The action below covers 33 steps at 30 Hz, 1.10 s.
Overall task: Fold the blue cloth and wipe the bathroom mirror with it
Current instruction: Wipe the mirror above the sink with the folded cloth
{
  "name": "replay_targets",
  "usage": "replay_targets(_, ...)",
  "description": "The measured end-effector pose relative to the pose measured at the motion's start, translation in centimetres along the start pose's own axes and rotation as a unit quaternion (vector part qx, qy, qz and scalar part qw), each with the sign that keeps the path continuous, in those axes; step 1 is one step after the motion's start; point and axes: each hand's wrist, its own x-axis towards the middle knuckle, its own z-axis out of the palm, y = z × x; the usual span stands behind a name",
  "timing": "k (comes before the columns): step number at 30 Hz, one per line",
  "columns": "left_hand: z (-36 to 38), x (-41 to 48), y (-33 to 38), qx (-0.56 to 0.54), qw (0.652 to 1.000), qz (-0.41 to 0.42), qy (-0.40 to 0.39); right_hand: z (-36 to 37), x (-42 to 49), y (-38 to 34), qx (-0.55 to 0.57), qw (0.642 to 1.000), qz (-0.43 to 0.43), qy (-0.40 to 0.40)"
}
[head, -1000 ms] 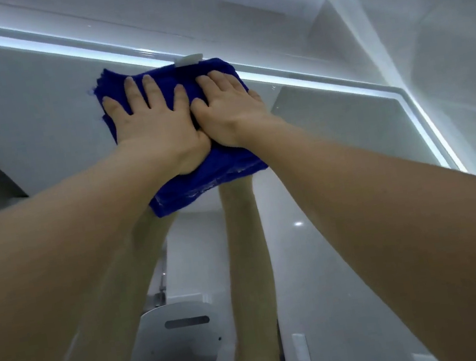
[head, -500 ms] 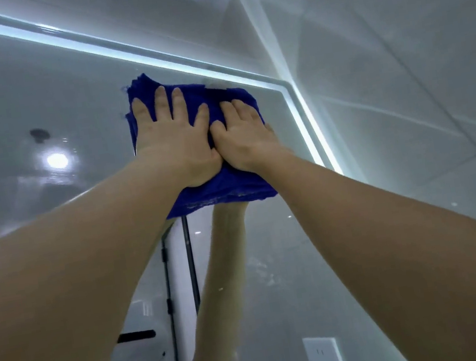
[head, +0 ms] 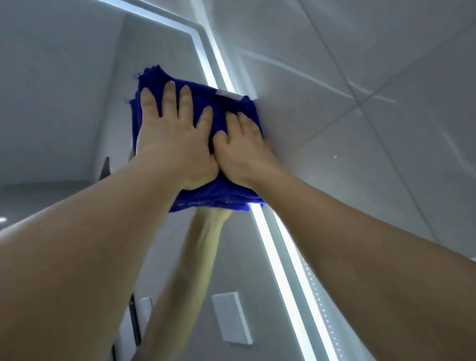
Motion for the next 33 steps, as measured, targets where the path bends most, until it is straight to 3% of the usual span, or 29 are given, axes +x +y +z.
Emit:
replay_targets(11, 1.6, -7.2, 3.8, -0.032, 0.999, 0.024, -0.007, 1.2, -8.3, 2.1, -0.024, 0.998, 0.050, -0.016)
replay_targets(22, 3.4, -19.4, 10.3, -0.043, 0.995, 0.055, -0.066, 3.3, -21.9, 6.4, -0.035, 0.992, 0.094, -0.078)
replay_targets(33, 4.8, -29.5, 14.4, -0.068, 0.979, 0.148, -0.123, 6.8, -34.6, 9.6, -0.035, 0.981, 0.162, -0.098)
